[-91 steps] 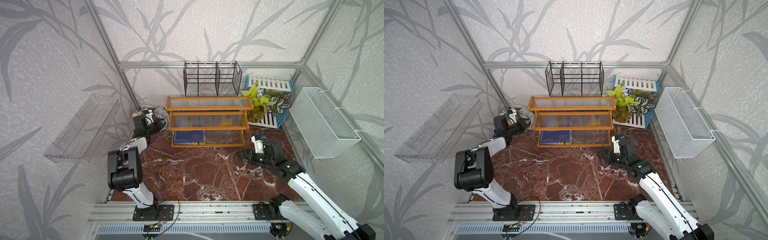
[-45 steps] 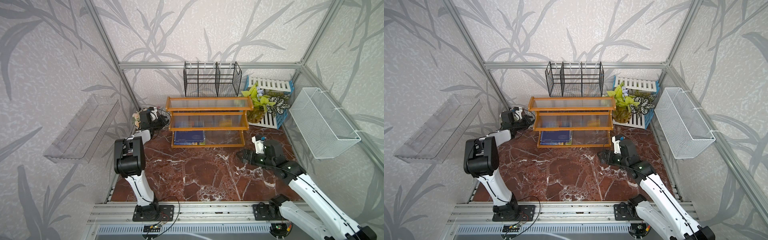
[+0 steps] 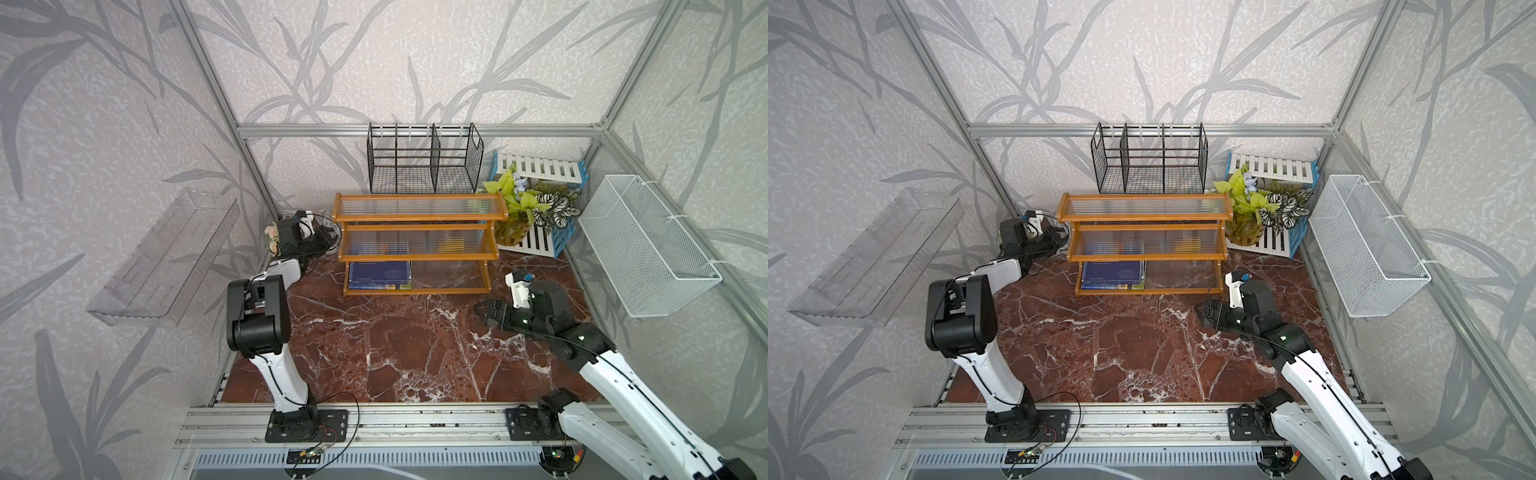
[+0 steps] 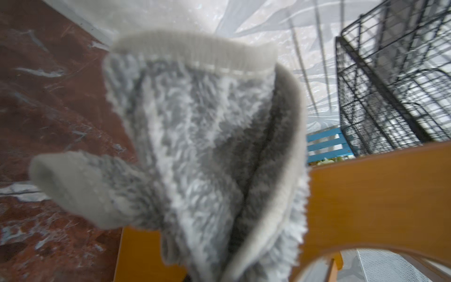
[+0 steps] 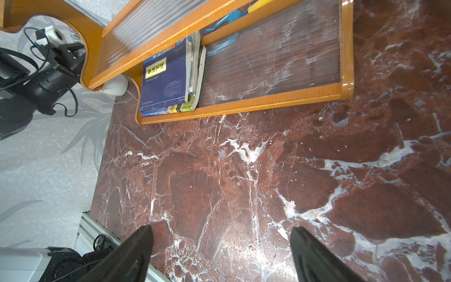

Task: Wipe the bookshelf clean with a cloth
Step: Wipe the dust from the shelf.

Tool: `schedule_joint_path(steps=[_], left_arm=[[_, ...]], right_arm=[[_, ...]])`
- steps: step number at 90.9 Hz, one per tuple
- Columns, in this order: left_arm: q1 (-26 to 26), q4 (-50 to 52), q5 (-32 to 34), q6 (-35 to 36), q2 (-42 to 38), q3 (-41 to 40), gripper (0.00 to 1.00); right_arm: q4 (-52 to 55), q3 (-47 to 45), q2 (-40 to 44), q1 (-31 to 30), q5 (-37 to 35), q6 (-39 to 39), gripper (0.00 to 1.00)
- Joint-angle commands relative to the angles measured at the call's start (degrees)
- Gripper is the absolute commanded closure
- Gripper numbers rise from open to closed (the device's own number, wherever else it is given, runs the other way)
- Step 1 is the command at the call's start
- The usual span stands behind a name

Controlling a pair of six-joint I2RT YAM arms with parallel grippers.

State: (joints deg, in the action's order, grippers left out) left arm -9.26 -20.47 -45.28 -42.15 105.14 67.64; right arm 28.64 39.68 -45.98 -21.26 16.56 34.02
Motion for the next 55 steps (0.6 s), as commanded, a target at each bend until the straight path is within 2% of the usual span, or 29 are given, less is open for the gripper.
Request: schedule_joint_path(steps=[1, 28, 46, 55], left_arm=[[1.3, -3.9, -6.4, -1.4, -5.8, 0.2, 0.93], [-0.2, 1.9, -7.0, 1.1, -10.0, 2.8, 0.93], [-2.2, 10.4, -4.1, 6.7, -11.7, 4.9, 0.93], [-2.4, 12.7, -0.5, 9.2, -11.1, 6.1, 0.93]], right_arm=[[0.4, 0.1, 1.9, 0.2, 0.1, 0.1, 0.07], [0.7, 0.1, 3.8, 0.2, 0.9, 0.1, 0.07], [1.0, 0.4, 5.0, 0.2, 1.3, 0.2, 0.06], [1.2, 0.6, 5.1, 0.2, 1.4, 0.1, 0.06]])
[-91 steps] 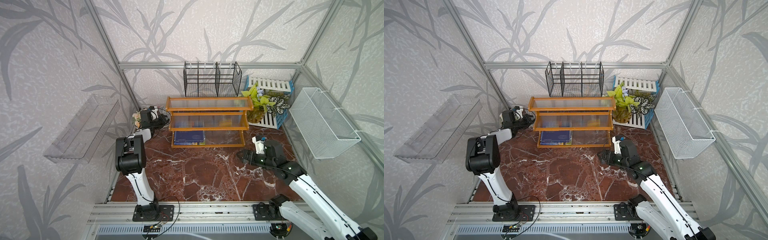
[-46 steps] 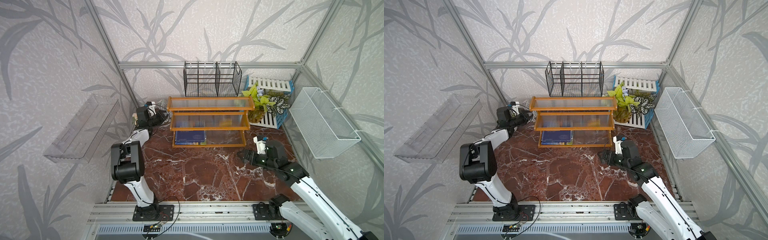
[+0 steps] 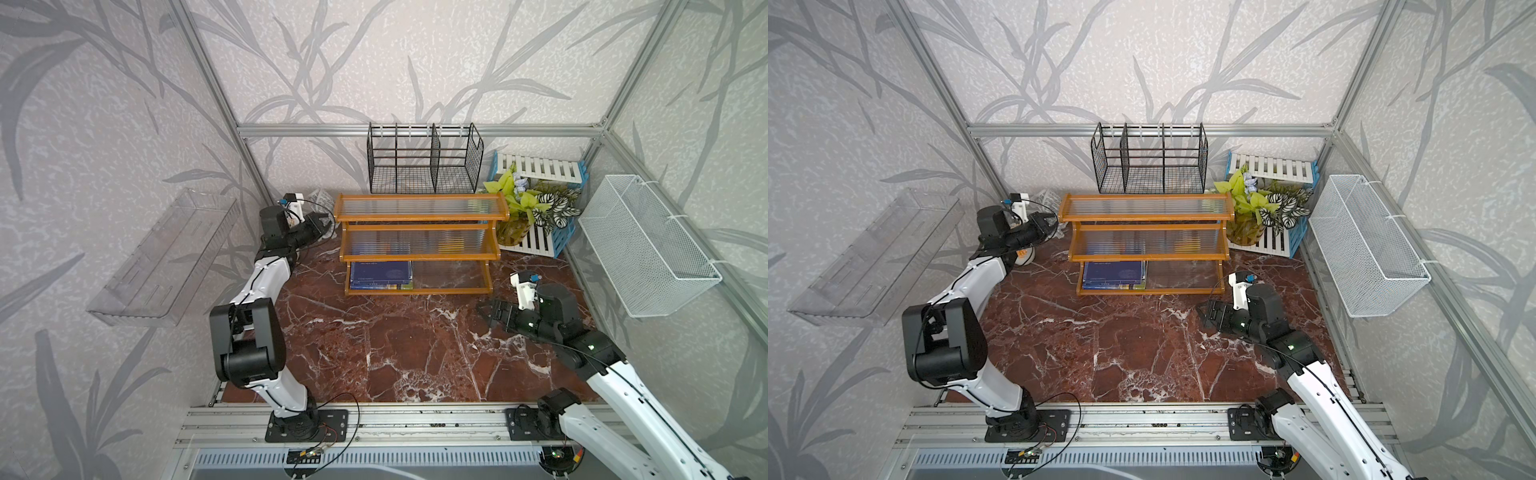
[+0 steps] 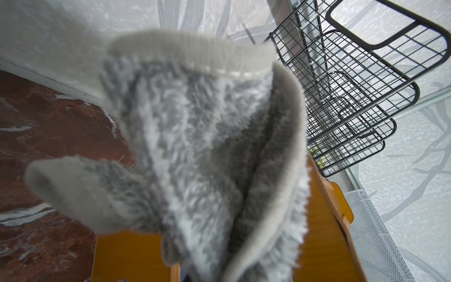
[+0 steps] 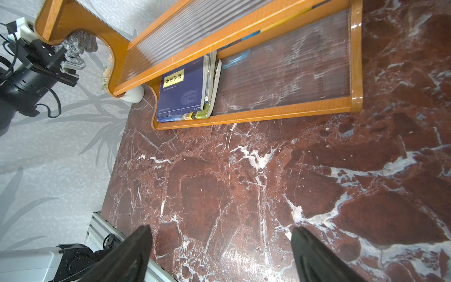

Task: Wipe the bookshelf clean with a cloth
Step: Wipe the dust from the shelf.

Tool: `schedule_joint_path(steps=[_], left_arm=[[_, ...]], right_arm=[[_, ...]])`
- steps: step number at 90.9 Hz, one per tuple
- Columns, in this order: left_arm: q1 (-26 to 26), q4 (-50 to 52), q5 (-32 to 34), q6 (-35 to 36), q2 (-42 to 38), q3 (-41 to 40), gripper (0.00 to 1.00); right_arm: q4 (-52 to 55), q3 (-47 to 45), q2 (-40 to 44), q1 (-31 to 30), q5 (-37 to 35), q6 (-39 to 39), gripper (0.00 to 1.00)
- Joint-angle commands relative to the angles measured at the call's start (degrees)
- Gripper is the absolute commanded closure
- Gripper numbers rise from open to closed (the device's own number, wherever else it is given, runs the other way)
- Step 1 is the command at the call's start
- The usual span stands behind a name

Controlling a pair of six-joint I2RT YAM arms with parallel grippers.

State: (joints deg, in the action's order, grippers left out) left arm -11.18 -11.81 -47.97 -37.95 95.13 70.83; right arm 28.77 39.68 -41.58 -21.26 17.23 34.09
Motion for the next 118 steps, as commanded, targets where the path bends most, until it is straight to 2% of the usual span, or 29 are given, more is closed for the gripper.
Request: schedule_joint_path(steps=[1, 32, 50, 93, 118], left_arm=[[-0.4, 4.0, 2.4, 5.0, -0.9, 3.0, 0.93], [2.5, 2.4, 1.3, 3.1, 10.1, 12.0, 0.93], [3.4, 1.1, 0.2, 1.7, 11.8, 12.9, 0.93], [2.4, 0.0, -3.8, -1.7, -1.1, 11.8, 0.93], [-1.3, -3.9, -5.6, -6.3, -11.8, 5.9, 0.92]], right_arm=[[1.1, 0.6, 0.7, 0.2, 0.9, 0.0, 0.06], [0.9, 1.5, -0.1, 0.2, 0.8, 0.1, 0.06], [0.7, 1.6, -0.5, 0.2, 0.8, 0.1, 0.05], [-0.4, 0.2, 0.5, 0.2, 1.4, 0.5, 0.05], [0.3, 0.1, 2.9, 0.2, 1.7, 0.5, 0.04]])
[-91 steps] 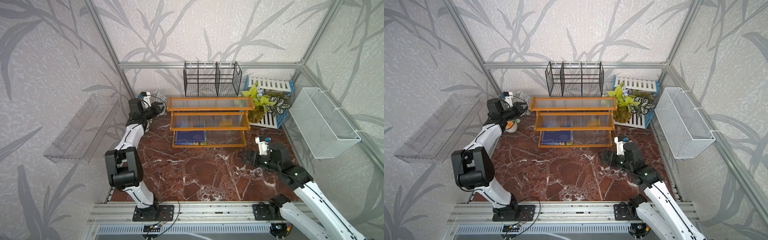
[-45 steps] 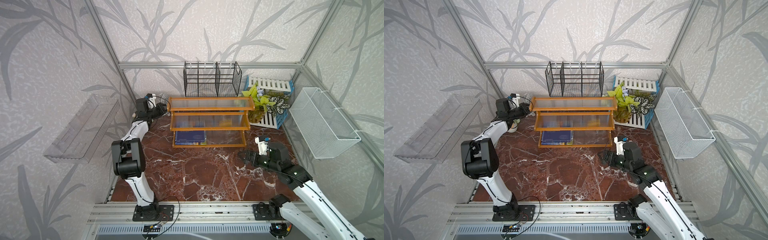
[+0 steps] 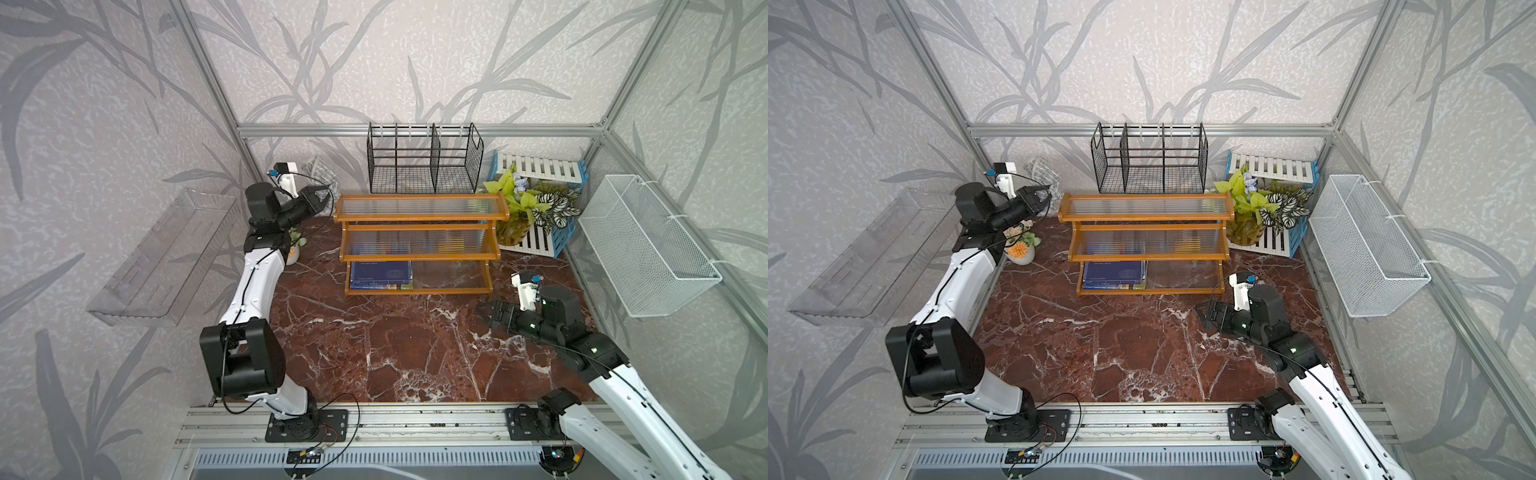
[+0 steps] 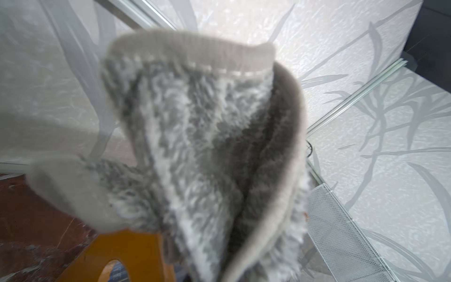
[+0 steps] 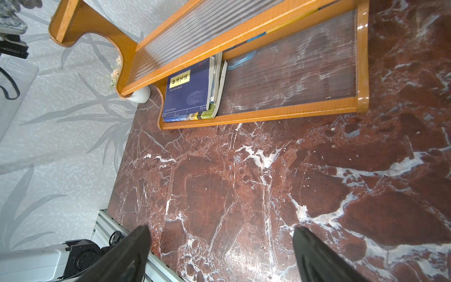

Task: Wipe the bookshelf clean with a cloth
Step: Wipe the dust from the shelf, then place the cleaning item at the center of the board.

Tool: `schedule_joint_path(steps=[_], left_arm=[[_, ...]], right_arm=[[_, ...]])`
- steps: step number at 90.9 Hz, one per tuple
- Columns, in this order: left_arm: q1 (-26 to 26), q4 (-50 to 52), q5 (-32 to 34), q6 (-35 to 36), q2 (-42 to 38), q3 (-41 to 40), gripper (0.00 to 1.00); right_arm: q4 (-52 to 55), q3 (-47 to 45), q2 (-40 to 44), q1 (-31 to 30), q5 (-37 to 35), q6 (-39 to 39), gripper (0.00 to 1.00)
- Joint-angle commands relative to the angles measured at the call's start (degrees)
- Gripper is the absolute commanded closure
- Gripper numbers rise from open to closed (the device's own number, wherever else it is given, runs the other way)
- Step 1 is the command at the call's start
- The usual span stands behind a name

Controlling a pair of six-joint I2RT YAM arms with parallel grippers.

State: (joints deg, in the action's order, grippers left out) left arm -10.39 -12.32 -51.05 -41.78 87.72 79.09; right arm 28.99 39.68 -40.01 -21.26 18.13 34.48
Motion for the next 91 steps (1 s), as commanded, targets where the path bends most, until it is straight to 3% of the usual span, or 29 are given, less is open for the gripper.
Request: schedule_joint_path(steps=[1, 20, 30, 52, 64, 77, 91], left_arm=[[-2.2, -3.2, -2.5, -2.5, -4.8, -2.7, 0.92], [-1.6, 1.8, -0.1, 1.7, -17.2, -12.3, 0.92], [3.1, 6.6, 4.3, 5.7, -25.7, -20.0, 0.91], [21.0, 12.0, 15.5, 8.6, -38.9, -33.9, 0.91], [33.7, 11.3, 23.7, 7.0, -42.3, -39.5, 0.9], [50.1, 10.6, 34.4, 8.0, -39.8, -42.3, 0.89], [60.2, 2.7, 36.7, 5.6, -28.9, -46.3, 0.89]], right_arm=[[0.1, 0.1, 1.4, 0.2, 0.8, 0.1, 0.04], [0.6, 0.9, 1.8, 0.2, 2.1, -0.5, 0.04], [2.5, 2.5, 1.5, 0.1, 2.4, -2.0, 0.04], [10.0, 6.7, 1.5, 0.1, -0.9, -7.3, 0.01], [11.4, 8.2, 1.0, 0.1, -1.5, -8.3, 0.0], [11.3, 9.1, 0.2, 0.1, -1.2, -8.4, 0.01], [11.4, 9.1, 0.9, 0.0, -1.2, -8.2, 0.01]])
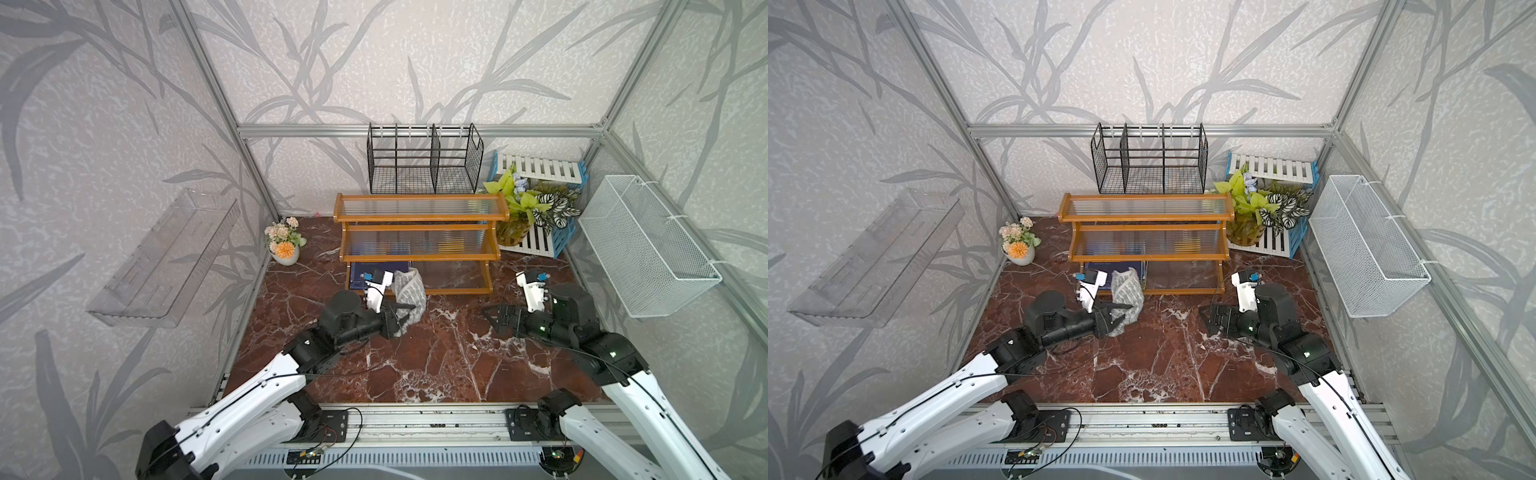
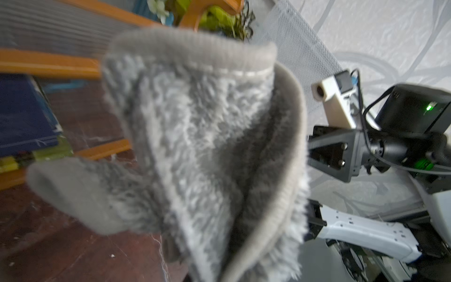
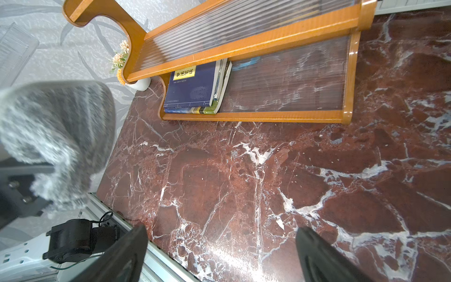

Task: Wipe the bookshelf clean with a cloth
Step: Place the cleaning item at the center of the board.

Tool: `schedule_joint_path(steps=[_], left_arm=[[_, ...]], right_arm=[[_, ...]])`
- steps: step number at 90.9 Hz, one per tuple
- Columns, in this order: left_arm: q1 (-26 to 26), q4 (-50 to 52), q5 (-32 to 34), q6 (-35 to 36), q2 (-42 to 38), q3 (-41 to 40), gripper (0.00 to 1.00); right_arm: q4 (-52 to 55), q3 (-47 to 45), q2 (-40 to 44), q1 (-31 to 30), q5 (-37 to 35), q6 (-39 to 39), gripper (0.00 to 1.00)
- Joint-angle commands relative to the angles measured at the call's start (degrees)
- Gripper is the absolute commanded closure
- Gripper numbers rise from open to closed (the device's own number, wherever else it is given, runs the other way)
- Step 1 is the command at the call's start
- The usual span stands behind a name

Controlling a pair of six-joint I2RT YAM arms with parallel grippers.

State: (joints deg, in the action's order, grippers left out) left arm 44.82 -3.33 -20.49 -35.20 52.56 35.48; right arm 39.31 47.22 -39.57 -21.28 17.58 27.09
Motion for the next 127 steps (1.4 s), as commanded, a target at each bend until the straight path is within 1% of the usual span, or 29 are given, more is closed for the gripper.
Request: schedule_joint_path(steps=[1, 10, 17, 27, 37, 47, 59, 63, 77, 93, 108, 127], left_arm=[[5.6, -6.8, 6.3, -1.3, 7.4, -2.9, 0.89], [9.7, -12.7, 6.6, -2.6, 16.1, -2.7, 0.89], [12.0, -14.1, 7.5, -2.4, 23.2, -0.4, 0.89], [14.2, -14.7, 8.3, -2.0, 31.0, 2.8, 0.89], [14.4, -16.0, 8.5, -3.2, 35.9, 3.5, 0.87], [14.4, -14.2, 10.1, -3.9, 39.3, 4.0, 0.85], [14.4, -12.2, 11.9, -4.4, 41.7, 4.1, 0.8], [14.3, -12.0, 12.5, -4.7, 41.8, 3.7, 0.76], [13.7, -11.8, 13.1, -4.6, 40.6, 2.8, 0.56], [11.9, -12.0, 10.3, -4.1, 39.1, 1.9, 0.39], [9.0, -11.2, 7.4, -3.9, 31.8, -1.9, 0.24], [4.4, -2.4, 10.6, -1.9, 20.2, -4.6, 0.05]], right_arm=[[1.2, 1.5, 0.6, 0.0, -0.7, -0.8, 0.01], [0.8, 0.1, 0.7, 0.0, -0.2, -0.1, 0.01], [-0.2, -1.4, 0.5, -0.3, 0.1, 0.6, 0.01], [-1.3, -3.4, -0.5, -1.5, -0.7, 1.3, 0.01], [-1.9, -4.6, -2.1, -4.6, -4.8, 1.5, 0.01], [-2.7, -5.5, -5.1, -8.3, -9.4, 1.6, 0.01], [-5.0, -6.7, -8.6, -10.4, -11.5, 2.1, 0.01], [-5.9, -7.2, -9.5, -10.6, -11.7, 2.3, 0.01], [-8.3, -8.6, -11.8, -10.6, -11.3, 2.5, 0.01], [-12.2, -9.9, -15.2, -11.5, -9.3, 3.4, 0.01], [-15.1, -10.2, -17.6, -13.4, -8.6, 4.6, 0.01], [-20.1, -10.1, -23.3, -17.4, -9.3, 6.9, 0.01]])
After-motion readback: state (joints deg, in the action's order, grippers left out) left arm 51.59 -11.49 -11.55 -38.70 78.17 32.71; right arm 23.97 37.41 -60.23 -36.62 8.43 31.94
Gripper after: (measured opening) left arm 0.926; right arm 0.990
